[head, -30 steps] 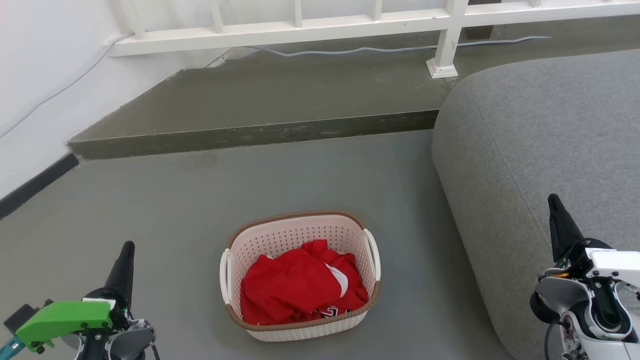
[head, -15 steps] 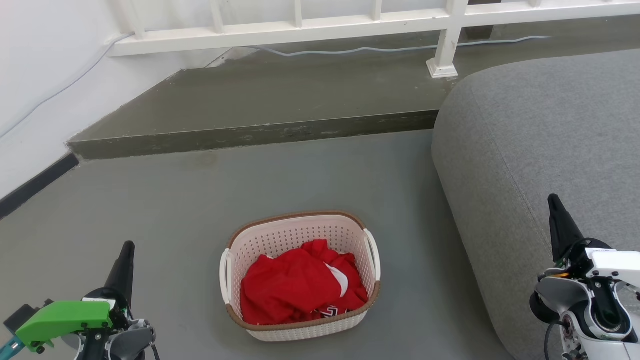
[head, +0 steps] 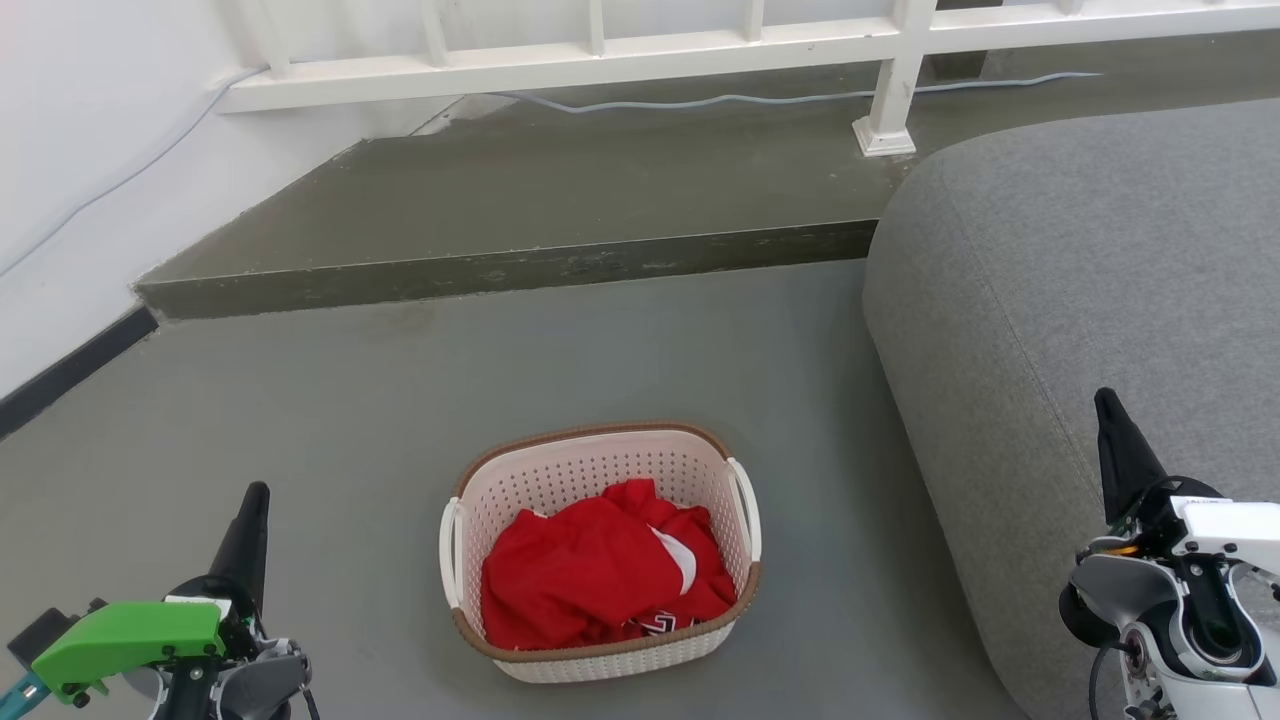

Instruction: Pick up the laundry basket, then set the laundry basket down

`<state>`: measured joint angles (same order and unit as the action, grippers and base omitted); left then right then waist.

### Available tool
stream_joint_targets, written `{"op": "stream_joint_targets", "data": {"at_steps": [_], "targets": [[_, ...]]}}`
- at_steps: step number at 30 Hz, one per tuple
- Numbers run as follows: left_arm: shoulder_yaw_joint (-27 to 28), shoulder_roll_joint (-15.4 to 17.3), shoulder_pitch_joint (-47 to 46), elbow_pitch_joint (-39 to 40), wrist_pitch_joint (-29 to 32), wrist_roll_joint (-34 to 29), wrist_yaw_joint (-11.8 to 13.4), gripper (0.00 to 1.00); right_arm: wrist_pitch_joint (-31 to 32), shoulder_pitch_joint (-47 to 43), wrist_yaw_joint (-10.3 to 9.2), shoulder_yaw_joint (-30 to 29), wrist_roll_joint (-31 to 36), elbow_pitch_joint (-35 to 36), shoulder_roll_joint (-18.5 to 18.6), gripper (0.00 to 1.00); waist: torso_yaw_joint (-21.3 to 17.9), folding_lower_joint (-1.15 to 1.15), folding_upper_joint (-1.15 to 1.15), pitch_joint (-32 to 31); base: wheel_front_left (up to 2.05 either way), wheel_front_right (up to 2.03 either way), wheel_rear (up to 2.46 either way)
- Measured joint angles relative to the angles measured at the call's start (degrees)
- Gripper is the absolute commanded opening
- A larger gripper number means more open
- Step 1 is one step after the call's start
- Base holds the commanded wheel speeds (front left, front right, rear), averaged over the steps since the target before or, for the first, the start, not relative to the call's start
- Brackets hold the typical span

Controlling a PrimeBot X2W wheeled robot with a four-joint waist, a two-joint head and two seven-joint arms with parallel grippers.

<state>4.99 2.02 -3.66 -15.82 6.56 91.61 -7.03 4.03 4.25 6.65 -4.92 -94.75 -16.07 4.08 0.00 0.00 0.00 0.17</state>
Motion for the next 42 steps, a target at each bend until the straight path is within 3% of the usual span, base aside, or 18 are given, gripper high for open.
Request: {"op": "stream_joint_targets", "data": {"at_steps": [42], "targets": [[0.0, 0.0, 0.0, 0.0, 0.0, 0.0, 0.0, 0.00, 0.0, 0.0, 0.07, -0.2, 0.1, 0.0, -0.1, 0.00, 0.0, 0.00, 0.00, 0.0, 0.00, 0.00, 0.00]]}}
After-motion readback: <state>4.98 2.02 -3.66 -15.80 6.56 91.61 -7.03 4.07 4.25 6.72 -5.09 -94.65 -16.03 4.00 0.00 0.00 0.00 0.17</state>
